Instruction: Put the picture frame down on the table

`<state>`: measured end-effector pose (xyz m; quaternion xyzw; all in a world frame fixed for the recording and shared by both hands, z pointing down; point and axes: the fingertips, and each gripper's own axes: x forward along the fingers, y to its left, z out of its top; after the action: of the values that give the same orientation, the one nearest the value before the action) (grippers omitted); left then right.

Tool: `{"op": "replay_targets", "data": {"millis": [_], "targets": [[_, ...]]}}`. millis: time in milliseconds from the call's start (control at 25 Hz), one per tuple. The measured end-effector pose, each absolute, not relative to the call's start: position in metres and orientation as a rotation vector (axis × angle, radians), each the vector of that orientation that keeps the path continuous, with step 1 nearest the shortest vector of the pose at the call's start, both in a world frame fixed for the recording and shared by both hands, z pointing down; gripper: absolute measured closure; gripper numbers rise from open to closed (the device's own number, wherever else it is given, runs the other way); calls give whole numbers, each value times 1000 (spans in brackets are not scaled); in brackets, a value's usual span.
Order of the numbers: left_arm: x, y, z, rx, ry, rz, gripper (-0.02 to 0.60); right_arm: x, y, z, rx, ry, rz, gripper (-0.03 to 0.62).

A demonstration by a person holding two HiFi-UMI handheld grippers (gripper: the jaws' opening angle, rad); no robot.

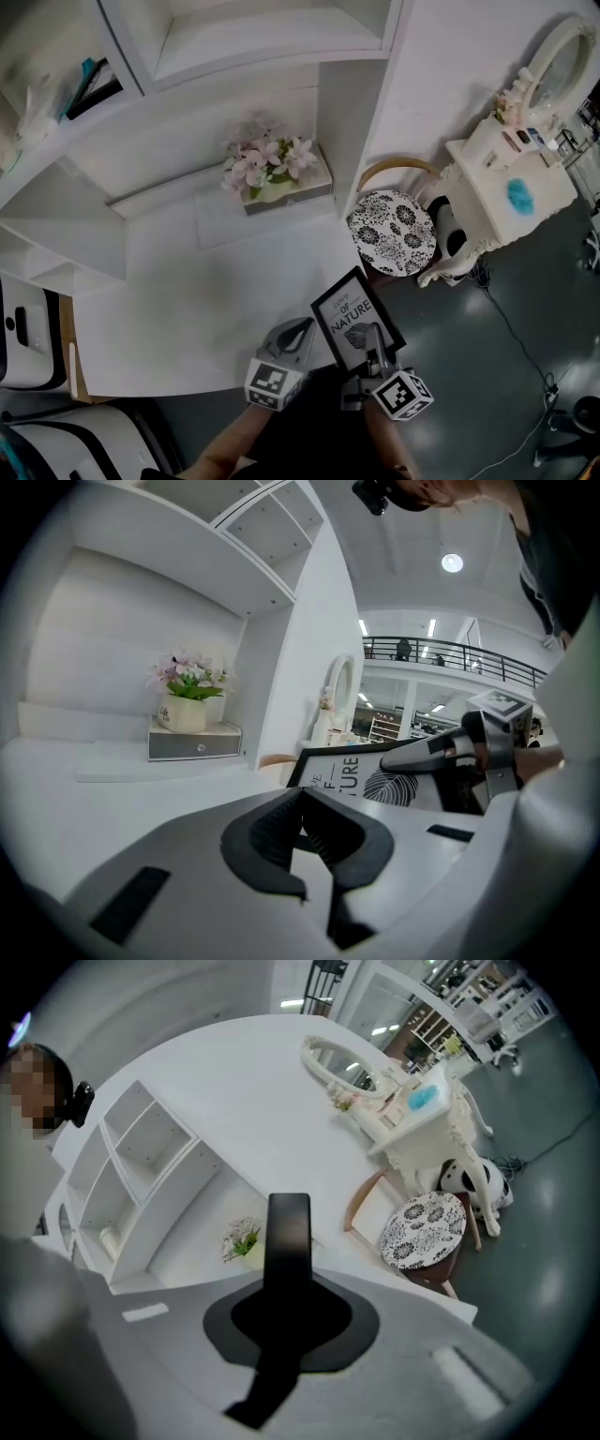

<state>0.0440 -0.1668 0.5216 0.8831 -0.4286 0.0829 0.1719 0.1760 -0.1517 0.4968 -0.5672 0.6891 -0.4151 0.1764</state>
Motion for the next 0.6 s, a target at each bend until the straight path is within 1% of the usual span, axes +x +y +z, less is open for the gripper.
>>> {"op": "replay_targets", "data": {"millis": [120, 600], "targets": [[50, -170, 525, 2514, -1200, 250, 569, 184, -155, 509, -1566, 1847, -1253, 580], [68, -168, 542, 2507, -1145, 305, 569, 200, -170, 529, -1439, 1679, -1327, 580]]}}
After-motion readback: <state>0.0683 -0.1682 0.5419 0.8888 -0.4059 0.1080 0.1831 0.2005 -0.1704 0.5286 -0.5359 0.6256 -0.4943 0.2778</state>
